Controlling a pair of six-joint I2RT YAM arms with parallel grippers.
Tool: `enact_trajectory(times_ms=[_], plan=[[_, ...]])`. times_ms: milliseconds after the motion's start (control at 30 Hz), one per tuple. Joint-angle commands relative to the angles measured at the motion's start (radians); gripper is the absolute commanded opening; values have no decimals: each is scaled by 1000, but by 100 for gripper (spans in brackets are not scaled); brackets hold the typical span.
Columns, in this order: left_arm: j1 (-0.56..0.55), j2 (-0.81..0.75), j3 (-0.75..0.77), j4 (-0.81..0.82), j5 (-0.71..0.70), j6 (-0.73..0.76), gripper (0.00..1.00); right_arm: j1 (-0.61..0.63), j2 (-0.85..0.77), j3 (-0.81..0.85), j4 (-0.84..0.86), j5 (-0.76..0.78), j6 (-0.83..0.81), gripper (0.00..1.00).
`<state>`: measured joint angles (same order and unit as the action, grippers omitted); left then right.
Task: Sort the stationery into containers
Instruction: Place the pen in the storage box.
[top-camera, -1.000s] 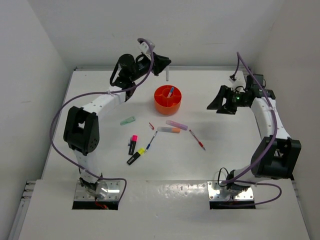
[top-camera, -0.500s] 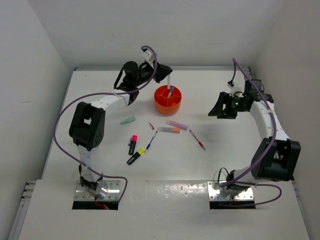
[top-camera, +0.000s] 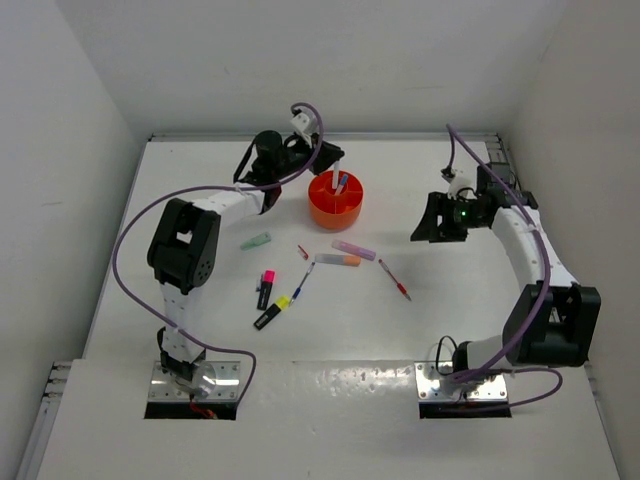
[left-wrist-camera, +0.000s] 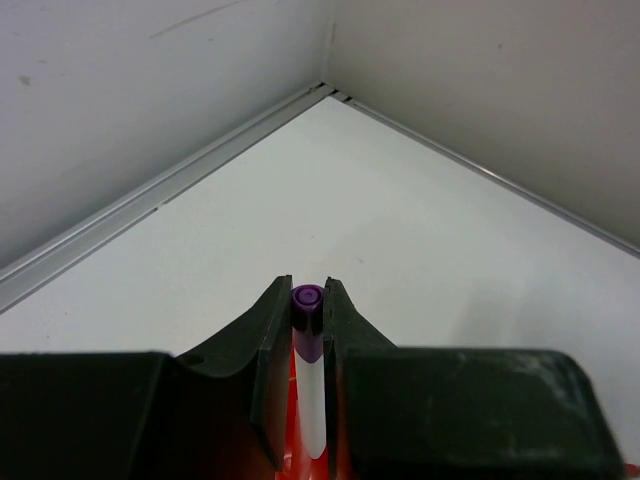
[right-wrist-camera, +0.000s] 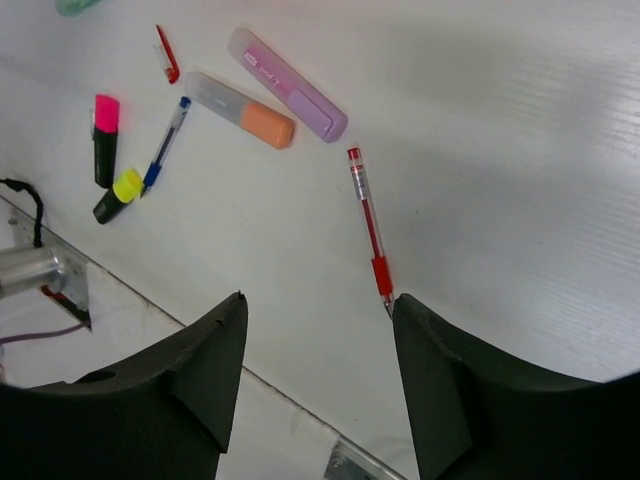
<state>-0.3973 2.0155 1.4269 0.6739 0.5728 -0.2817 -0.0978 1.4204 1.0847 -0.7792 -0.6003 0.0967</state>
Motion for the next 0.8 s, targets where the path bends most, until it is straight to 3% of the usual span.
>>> enact_trajectory(times_ms=[0,133,200,267,433,633,767], plan=[[2,-14,-8,35,2,32,3,39,-44,-2,29,45,-48,59],[2,-23,-26,30,-1,32,6,76,-44,6,38,73,-61,57],[-1,-27,-40,33,1,29,15,87,-46,7,47,89,-61,56],[-2,-32,-51,36,2,24,31,119,-47,7,60,102,-69,56],[2,-57,-46,39,4,12,53,173,-55,-5,106,166,-89,49],[38,-159,64,-46,33,-17,57,271,12,44,150,252,-156,30],[97,-268,84,-146,70,-11,61,377,81,64,182,332,-221,29]])
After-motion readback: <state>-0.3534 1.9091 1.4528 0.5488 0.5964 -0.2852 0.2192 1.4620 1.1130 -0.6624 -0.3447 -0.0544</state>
